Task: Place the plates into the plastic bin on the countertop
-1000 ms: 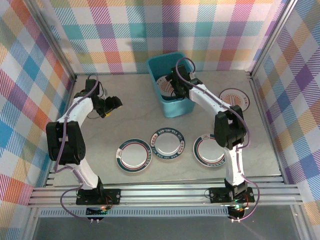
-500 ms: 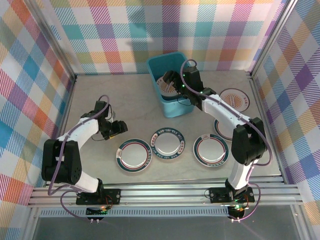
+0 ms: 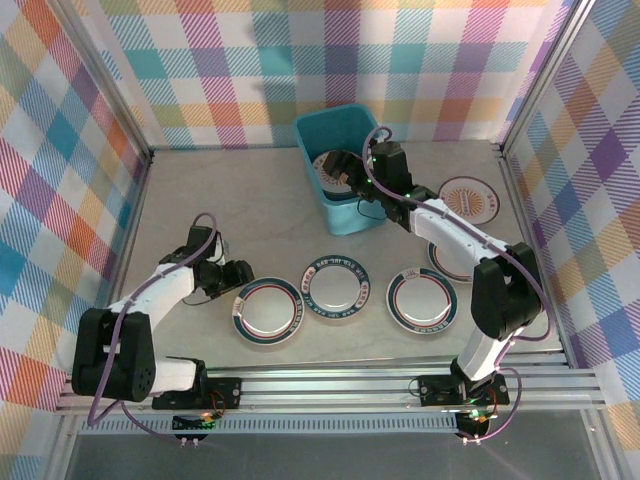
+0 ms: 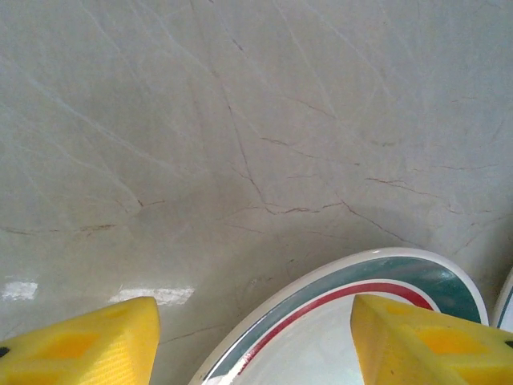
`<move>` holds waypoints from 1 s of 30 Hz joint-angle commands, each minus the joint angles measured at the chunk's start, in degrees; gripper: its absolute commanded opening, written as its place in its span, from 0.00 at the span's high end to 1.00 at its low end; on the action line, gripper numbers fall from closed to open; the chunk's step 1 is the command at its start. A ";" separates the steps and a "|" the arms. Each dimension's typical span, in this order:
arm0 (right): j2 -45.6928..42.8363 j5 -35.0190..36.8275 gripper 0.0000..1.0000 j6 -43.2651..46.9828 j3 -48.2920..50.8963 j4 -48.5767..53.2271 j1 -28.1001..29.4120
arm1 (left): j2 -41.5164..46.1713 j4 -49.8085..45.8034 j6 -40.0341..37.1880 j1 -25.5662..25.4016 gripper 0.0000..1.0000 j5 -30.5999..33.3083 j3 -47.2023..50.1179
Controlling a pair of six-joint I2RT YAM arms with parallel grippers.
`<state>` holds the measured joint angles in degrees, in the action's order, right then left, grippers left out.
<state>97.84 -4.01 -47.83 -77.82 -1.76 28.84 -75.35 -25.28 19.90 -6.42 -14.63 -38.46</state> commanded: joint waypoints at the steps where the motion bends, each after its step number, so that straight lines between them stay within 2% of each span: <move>1: -1.92 -0.50 0.02 1.87 1.48 0.23 -0.28 | 0.03 1.02 0.43 -1.60 0.39 -1.65 1.28; 6: -3.22 0.48 0.02 2.23 3.11 -0.35 -0.28 | -1.82 0.75 0.14 -4.07 0.42 -2.10 1.28; 30: -5.42 0.67 0.01 1.03 8.36 -1.94 -0.37 | -3.83 -2.02 -0.01 -9.56 0.43 2.76 1.46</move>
<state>93.27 -3.66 -46.19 -71.50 -5.56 28.82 -78.30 -25.39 20.08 -14.90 -12.43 -37.65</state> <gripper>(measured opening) 0.991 0.576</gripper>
